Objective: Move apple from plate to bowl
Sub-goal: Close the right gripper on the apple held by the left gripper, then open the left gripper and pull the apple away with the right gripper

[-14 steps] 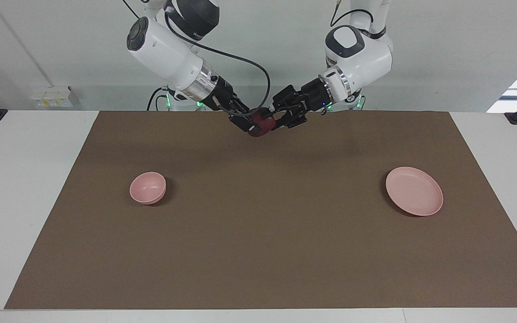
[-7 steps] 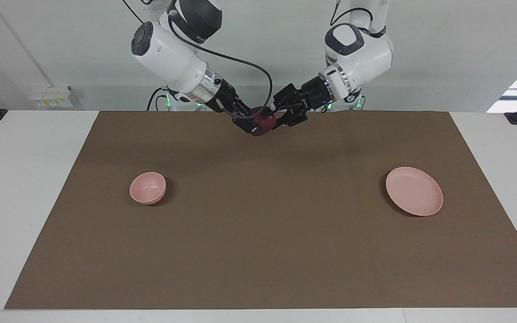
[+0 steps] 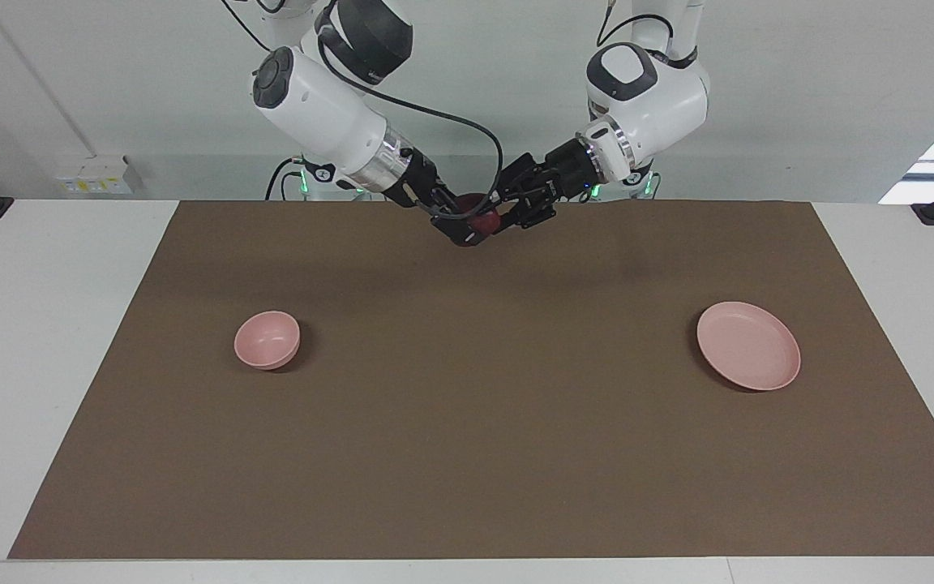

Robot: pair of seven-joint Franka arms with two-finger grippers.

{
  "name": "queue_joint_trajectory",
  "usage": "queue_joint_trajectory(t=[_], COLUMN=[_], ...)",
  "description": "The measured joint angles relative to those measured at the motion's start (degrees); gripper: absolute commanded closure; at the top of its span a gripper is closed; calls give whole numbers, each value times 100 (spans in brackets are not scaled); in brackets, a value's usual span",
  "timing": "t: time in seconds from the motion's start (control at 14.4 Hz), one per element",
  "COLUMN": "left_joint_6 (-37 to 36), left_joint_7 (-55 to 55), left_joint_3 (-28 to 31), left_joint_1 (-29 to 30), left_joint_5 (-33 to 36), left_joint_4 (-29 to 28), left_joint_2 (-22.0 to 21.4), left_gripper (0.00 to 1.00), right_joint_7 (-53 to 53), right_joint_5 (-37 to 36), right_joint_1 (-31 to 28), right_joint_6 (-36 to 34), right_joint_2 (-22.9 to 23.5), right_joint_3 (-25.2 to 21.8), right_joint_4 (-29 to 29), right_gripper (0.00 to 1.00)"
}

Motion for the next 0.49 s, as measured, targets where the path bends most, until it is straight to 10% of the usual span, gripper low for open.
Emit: queue_joint_trajectory(t=[0.14, 0.35, 0.49], left_joint_6=[-1, 9, 15], left_joint_7=[-31, -105, -114], left_joint_3=[-8, -15, -15], left_joint_1=[-2, -3, -3], left_joint_5=[0, -2, -1], left_joint_4=[-3, -5, -5], left_joint_2=[-13, -16, -16], left_gripper=[88, 80, 55], right_joint_7=[0, 0, 0], right_joint_5=[0, 31, 62], right_joint_1=[29, 12, 7], right_joint_6=[28, 20, 10], right_joint_2=[33, 50, 60], right_joint_3=[-1, -6, -9], right_joint_4=[8, 33, 39], right_gripper=[100, 100, 100])
